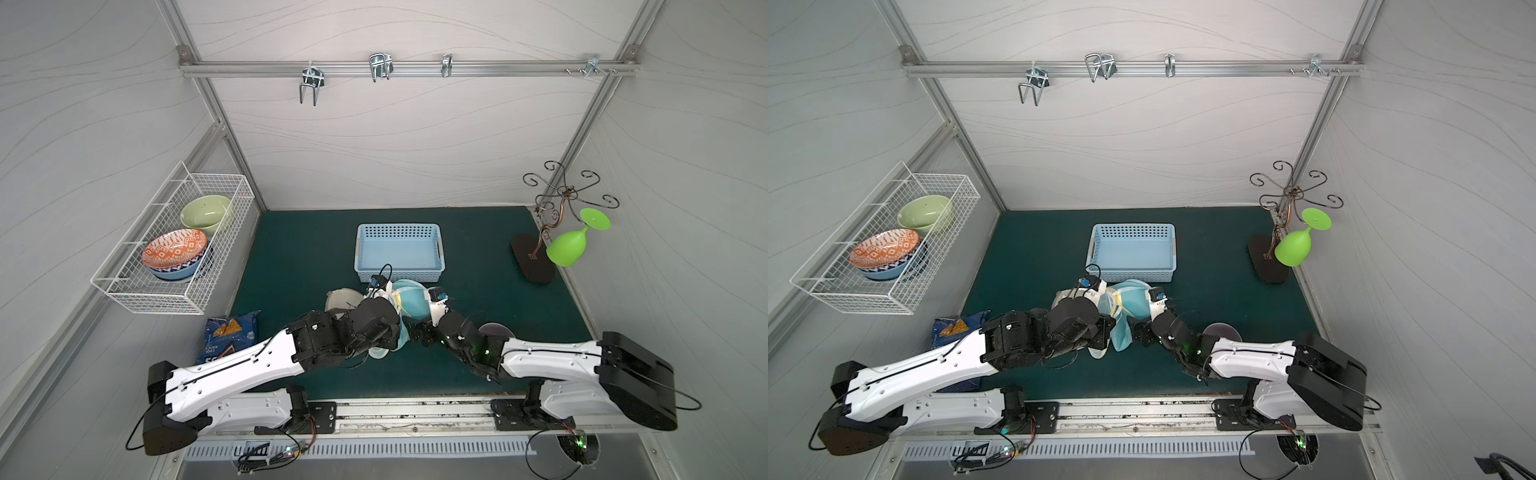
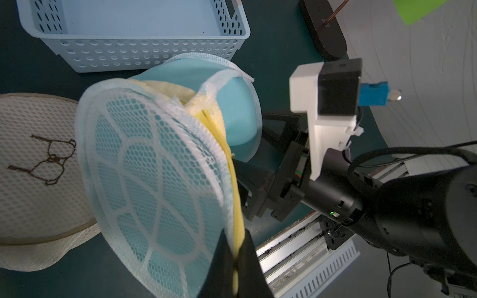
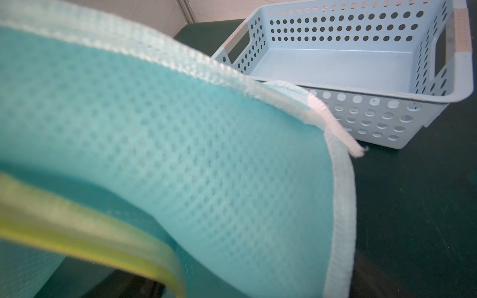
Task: Turn the laundry bag inside out
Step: Turn over the laundry bag.
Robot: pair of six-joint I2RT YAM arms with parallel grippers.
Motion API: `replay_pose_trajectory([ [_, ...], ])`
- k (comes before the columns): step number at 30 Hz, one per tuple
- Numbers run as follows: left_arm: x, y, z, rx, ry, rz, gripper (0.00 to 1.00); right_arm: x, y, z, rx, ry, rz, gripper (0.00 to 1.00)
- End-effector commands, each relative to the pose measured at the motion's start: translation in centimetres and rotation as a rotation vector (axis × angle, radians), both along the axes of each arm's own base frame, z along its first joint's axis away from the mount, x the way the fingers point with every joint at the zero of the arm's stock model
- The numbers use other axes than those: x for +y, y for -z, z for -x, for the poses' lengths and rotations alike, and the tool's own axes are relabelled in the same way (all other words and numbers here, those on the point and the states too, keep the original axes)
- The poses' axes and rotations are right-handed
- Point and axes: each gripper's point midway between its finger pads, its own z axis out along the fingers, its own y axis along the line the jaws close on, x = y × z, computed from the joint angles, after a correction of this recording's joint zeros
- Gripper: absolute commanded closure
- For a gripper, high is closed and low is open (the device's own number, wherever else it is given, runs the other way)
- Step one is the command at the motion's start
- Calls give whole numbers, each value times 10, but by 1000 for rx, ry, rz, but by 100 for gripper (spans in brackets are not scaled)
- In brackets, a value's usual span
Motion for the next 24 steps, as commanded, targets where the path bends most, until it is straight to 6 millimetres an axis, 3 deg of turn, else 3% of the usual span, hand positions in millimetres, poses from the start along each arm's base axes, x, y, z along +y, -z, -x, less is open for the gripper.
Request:
replay_pose_trajectory([
  [1,3,-28,-8,-65,-28,41,100,6,-7,-8,6,-11,24,30],
  [5,47,-19,-18,-41,-87,-5,100,3,-19,-1,59,-123,53,81],
  [7,61,-18,-23,-57,-93,-17,100,-2,-25,5,102,-177,76,97],
  [8,68,-18,-26,-72,-100,-60,100,-4,-28,11,132,-226,78,100],
  [12,76,-3,-36,-103,-75,-226,100,-6,-50,30,219,-380,106,100],
  [15,73,13,-44,-101,-64,-256,97,-4,-71,43,336,-496,80,100],
  [18,68,8,-52,-134,-59,-172,65,-5,-81,48,446,-526,52,100],
  [20,65,-7,-48,-160,-20,-100,52,-7,-83,48,471,-519,39,100],
  [24,72,-36,-30,-255,67,-42,47,-11,-83,47,524,-513,47,100],
])
